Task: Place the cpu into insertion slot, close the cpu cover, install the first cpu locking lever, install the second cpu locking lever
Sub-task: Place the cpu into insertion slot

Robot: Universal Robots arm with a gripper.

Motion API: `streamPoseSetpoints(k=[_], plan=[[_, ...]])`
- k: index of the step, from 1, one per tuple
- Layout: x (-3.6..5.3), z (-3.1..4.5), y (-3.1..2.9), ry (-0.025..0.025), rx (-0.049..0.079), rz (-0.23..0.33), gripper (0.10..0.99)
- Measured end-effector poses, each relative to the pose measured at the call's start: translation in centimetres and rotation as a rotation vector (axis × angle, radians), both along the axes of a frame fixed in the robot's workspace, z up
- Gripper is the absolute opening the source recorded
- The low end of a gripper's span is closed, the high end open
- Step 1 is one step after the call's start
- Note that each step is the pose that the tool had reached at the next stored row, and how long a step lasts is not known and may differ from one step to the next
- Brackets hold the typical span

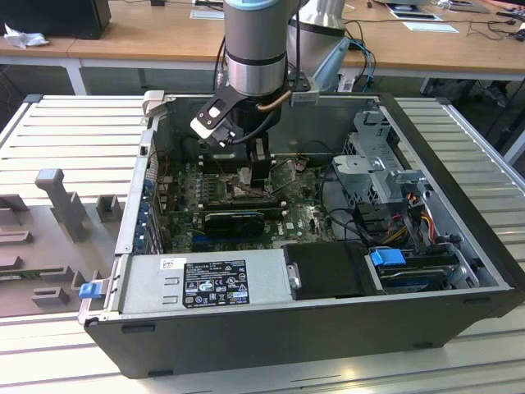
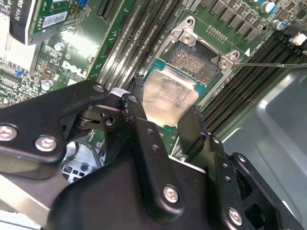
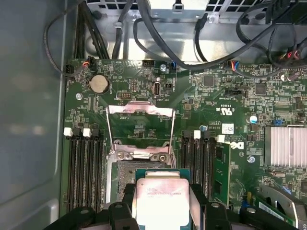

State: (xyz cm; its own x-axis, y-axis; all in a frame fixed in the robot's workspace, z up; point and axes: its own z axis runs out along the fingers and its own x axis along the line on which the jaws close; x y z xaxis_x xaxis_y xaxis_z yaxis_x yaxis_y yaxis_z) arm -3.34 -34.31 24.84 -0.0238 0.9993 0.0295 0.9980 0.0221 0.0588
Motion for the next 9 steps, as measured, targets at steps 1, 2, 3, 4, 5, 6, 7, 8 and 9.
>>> streamPoseSetpoints(k=[1,2,3,4,5,6,7,8,9], plan=[[-0.02,-0.07,0.00,-0.0001,0.000,0.000,0.529],[-0.03,-0.13,0.00,-0.0001,0.000,0.000,0.529],[-0.04,-0.23,0.01,-0.0001,0.000,0.000,0.529],[-0.05,-0.30,0.02,-0.0001,0.000,0.000,0.529],[-0.07,-0.36,0.03,-0.0001,0.000,0.000,0.529],[-0.13,-0.52,0.05,-0.0001,0.000,0.000,0.529],[-0.16,-0.68,0.13,0.0000,0.000,0.000,0.529],[-0.19,-0.82,0.28,0.0000,0.000,0.000,0.529],[-0.21,-0.98,0.48,-0.0001,0.000,0.000,0.529]])
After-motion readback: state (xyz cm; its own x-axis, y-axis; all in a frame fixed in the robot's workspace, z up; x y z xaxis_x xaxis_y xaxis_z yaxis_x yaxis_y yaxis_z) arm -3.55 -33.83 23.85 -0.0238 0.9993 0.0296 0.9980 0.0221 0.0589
